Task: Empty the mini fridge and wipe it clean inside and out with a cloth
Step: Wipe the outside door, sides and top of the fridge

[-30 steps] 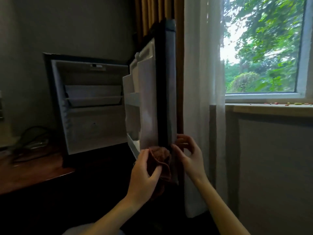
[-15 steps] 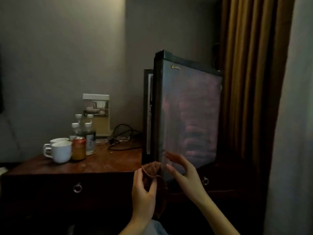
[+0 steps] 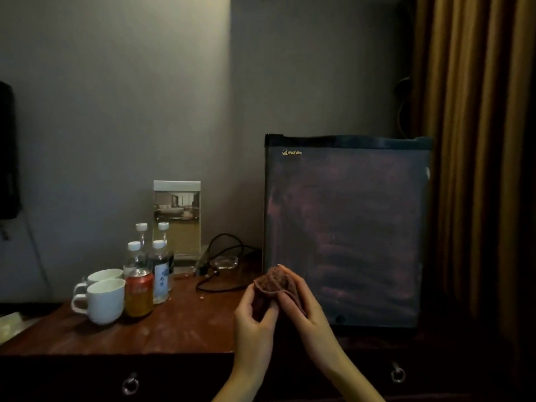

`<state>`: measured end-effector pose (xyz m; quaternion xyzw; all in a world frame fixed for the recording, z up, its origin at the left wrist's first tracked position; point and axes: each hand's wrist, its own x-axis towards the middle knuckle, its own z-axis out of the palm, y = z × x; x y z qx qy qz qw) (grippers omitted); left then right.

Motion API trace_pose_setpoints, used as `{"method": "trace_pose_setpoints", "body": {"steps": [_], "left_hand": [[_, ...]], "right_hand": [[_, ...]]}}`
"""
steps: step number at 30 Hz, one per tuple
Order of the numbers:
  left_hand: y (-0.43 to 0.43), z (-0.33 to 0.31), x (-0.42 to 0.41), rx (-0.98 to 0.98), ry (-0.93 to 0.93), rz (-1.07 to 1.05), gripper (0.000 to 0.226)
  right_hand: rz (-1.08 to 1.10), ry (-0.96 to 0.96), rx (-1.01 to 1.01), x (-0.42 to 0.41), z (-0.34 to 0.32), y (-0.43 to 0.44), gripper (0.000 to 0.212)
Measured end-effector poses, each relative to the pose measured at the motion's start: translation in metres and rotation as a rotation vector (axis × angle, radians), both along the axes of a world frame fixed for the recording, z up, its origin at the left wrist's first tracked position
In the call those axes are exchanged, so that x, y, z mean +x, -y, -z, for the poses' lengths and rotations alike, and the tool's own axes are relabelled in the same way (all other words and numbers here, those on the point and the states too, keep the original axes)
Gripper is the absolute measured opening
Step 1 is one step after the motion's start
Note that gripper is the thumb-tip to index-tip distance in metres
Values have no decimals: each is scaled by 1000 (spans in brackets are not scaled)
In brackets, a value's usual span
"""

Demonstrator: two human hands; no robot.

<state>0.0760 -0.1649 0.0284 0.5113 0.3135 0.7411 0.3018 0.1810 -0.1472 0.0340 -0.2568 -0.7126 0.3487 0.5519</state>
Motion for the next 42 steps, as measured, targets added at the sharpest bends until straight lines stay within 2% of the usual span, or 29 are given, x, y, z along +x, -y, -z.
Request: {"method": "trace_pose_setpoints", "body": {"steps": [5, 8, 13, 17, 21, 22, 23, 25, 27, 29, 30, 32, 34, 36, 37, 39, 42], "left_hand": [[-36, -52, 11, 11, 61, 177, 23], [-54, -82, 13, 66, -45, 215, 22], [-94, -133, 9, 156, -264, -53, 19], [-132, -177, 1, 232, -342, -367, 35], [-154, -211, -14, 270, -293, -518, 14], [-158, -215, -19, 270, -286, -542, 16], [-161, -218, -24, 263, -288, -549, 20], [-170, -219, -31, 225, -318, -535, 33], [-176, -220, -34, 208, -354, -510, 43], [-181, -223, -35, 249, -397, -503, 50], [-183, -225, -35, 281, -409, -503, 52], [-187, -228, -34, 350, -391, -487, 56], [-189, -227, -30, 397, -343, -469, 58], [-193, -222, -27, 404, -288, -429, 60], [-196, -220, -28, 404, -266, -407, 62], [-203, -215, -30, 408, -252, -390, 64], [-209, -211, -28, 414, -236, -415, 65]], "right_hand": [[49, -179, 114, 4, -42, -40, 44], [95, -252, 227, 15, -71, -66, 37], [163, -201, 352, 31, -118, -104, 33], [302, -151, 565, 33, -171, -123, 40], [719, -202, 904, 29, -238, -147, 36], [795, -188, 960, 22, -253, -153, 35], [850, -133, 1014, 13, -264, -160, 35], [877, 113, 1120, -8, -278, -180, 30], [761, 408, 1150, -24, -282, -196, 23], [644, 579, 1088, -27, -285, -200, 24], [605, 594, 1026, -26, -288, -198, 27], [528, 498, 910, -24, -294, -195, 31], [547, 433, 886, -24, -299, -194, 37], [654, 542, 893, -27, -302, -197, 58], [706, 631, 907, -29, -301, -200, 60], [765, 732, 1013, -31, -297, -202, 46], [784, 636, 1156, -16, -287, -205, 39]]}}
